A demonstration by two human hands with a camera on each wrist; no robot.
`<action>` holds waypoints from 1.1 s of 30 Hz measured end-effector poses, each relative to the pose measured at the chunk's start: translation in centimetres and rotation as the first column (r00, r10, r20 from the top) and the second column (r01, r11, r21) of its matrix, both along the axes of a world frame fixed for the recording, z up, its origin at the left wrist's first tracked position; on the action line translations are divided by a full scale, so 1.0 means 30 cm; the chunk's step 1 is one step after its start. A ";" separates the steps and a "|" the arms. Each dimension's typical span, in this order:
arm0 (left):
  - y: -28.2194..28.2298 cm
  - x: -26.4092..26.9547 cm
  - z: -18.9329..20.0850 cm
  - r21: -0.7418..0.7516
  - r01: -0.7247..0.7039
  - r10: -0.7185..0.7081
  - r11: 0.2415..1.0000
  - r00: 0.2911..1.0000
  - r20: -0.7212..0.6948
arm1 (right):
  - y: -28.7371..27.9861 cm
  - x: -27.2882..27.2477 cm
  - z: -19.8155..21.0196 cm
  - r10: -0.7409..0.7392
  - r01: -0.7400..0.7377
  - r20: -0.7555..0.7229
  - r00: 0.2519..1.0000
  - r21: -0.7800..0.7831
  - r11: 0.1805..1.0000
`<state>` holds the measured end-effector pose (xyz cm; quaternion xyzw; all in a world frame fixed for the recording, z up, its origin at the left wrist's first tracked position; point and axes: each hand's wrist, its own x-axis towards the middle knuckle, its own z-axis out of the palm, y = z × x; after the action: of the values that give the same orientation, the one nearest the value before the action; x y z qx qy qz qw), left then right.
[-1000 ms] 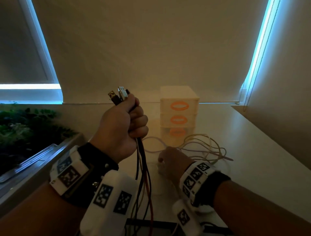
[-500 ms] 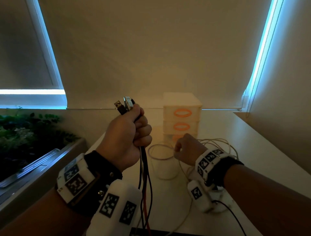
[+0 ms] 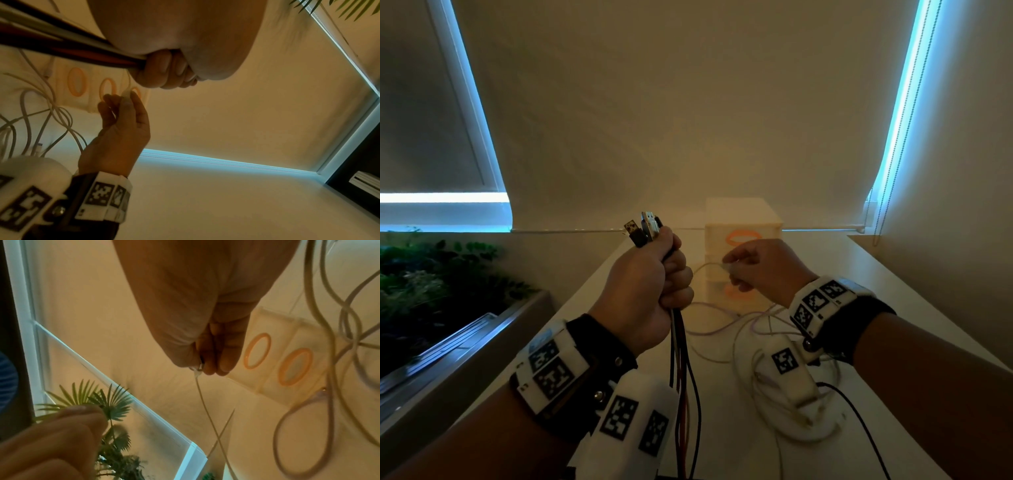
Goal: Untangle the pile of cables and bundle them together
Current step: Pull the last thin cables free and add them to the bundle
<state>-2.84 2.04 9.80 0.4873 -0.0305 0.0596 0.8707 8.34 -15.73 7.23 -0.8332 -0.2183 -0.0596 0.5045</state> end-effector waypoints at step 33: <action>-0.035 0.026 -0.001 0.306 -0.168 0.129 0.937 0.981 0.142 | 0.018 -0.315 -0.001 0.431 -0.367 -0.288 0.855 0.250 0.896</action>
<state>-2.07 1.00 9.78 0.6172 -0.0549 0.1487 0.7707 -1.12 -15.19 7.21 -0.7163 -0.2912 0.1696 0.6110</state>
